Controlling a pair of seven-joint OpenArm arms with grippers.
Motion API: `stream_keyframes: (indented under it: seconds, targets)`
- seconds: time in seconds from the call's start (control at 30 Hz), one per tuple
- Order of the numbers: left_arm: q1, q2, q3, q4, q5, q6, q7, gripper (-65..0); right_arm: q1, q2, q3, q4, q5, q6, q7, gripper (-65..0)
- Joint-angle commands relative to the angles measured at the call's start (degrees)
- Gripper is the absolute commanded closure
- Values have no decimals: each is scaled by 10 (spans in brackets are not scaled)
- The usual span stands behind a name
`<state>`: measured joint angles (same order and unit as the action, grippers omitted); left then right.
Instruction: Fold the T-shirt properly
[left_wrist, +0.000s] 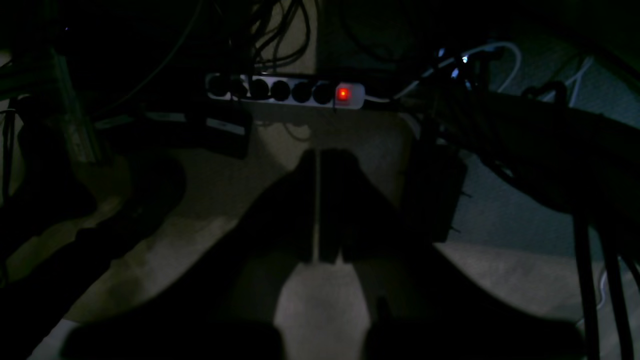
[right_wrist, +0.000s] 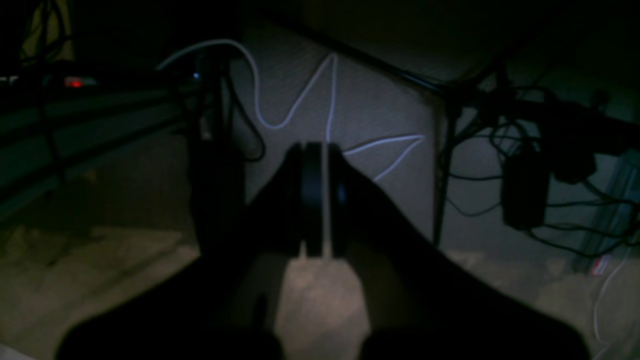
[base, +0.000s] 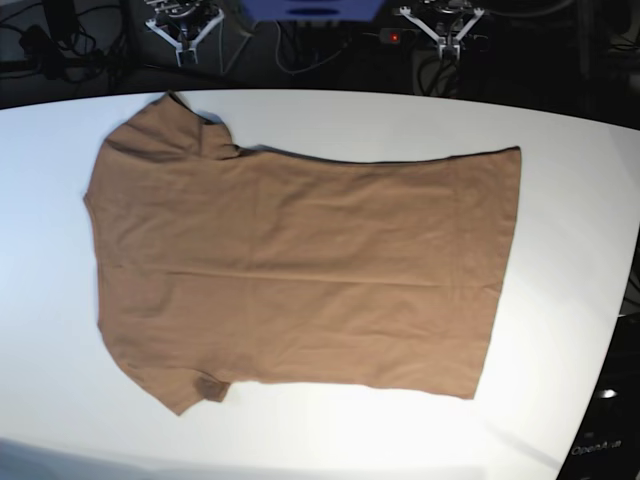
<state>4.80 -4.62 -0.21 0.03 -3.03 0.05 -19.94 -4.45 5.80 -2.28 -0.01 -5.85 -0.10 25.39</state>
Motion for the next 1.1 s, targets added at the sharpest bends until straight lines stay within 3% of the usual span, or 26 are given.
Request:
stream_keyframes:
  seconds: [0.0,1.07]
  targets:
    - [4,-3,2,0,1,4,-4,-11,-1,1,0,0,-1,-1,4,-1]
    - [4,-2,2,0,1,4,-4,-11,-1,-8,2,0,-1,-2,4,-1]
